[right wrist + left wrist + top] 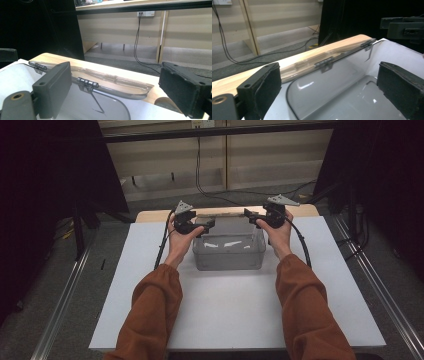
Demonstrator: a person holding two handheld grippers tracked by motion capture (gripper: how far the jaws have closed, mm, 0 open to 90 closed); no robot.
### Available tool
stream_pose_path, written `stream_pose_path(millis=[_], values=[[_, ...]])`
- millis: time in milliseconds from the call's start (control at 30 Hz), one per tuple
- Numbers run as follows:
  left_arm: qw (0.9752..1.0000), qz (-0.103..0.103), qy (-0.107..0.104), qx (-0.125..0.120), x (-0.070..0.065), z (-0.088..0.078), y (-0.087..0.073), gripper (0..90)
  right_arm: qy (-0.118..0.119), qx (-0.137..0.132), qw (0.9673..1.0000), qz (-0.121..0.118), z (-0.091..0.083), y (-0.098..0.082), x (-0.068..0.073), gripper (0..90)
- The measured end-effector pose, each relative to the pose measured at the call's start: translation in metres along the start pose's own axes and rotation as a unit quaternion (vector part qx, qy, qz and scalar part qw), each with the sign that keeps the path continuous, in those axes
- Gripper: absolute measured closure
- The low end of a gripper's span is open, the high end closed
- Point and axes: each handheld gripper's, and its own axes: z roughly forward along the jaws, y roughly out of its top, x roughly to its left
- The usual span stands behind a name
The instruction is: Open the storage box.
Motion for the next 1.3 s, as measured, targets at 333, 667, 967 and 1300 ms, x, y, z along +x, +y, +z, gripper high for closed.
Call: stream_pose_path(millis=[333, 667, 967, 1300], values=[[0.9995, 0.005, -0.01, -0.03, -0.007, -0.01, 0.002, 4.6, -0.002, -0.012, 0.9999, -0.001, -0.018, 0.0, -0.002, 5.6], [0.9988, 0.009, -0.009, -0.047, -0.011, -0.027, -0.001, 2.9, -0.001, -0.02, 0.9998, -0.007, -0.039, 0.0, 0.003, 3.3], [0.9975, 0.025, -0.004, -0.066, -0.022, -0.047, -0.004, 3.9, -0.003, -0.019, 0.9995, -0.025, -0.055, -0.003, 0.013, 3.2], [0.9968, 0.024, -0.003, -0.077, -0.028, -0.064, -0.013, 3.7, 0.0, -0.026, 0.9989, -0.04, -0.074, -0.005, 0.019, 2.8]])
